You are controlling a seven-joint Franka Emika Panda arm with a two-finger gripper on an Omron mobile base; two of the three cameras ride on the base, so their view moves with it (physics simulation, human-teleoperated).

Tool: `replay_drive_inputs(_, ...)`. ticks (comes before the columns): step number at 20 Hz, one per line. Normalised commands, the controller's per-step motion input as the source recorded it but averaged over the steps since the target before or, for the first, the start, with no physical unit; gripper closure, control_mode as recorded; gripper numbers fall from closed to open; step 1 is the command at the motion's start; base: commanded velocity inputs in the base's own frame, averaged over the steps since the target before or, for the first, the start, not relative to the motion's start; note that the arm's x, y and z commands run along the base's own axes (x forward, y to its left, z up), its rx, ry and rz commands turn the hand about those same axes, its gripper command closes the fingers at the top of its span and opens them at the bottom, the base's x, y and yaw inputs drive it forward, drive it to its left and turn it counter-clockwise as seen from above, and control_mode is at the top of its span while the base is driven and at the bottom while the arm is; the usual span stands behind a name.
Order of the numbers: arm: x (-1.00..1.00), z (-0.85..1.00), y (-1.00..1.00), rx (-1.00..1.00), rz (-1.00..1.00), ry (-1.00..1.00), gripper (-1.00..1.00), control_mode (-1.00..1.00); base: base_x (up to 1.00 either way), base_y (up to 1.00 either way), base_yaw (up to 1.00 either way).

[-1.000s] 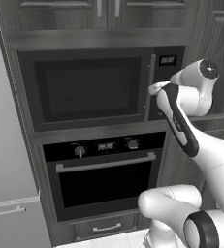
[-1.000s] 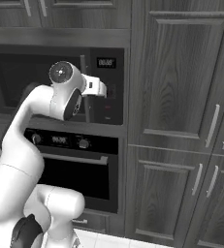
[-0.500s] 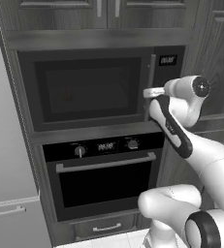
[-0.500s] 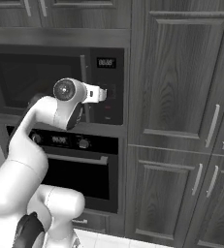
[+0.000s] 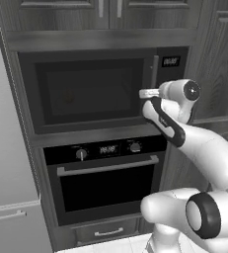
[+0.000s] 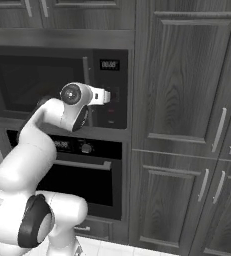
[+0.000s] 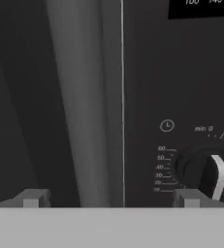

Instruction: Open the microwave door.

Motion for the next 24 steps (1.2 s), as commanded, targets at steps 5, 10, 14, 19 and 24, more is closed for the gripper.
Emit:
replay_drive_inputs(5, 0.35, 0.00, 0.00, 0.00, 0.00, 0.00, -1.00, -1.00, 0.00, 0.00, 0.00)
replay_drive_inputs(10, 0.30, 0.00, 0.00, 0.00, 0.00, 0.00, -1.00, -1.00, 0.00, 0.00, 0.00)
replay_drive_inputs(14, 0.34, 0.00, 0.00, 0.00, 0.00, 0.00, -1.00, -1.00, 0.00, 0.00, 0.00)
replay_drive_inputs(19, 0.39, 0.00, 0.00, 0.00, 0.00, 0.00, -1.00, -1.00, 0.00, 0.00, 0.00)
replay_drive_inputs(24, 0.36, 0.00, 0.00, 0.00, 0.00, 0.00, 1.00, -1.00, 0.00, 0.00, 0.00)
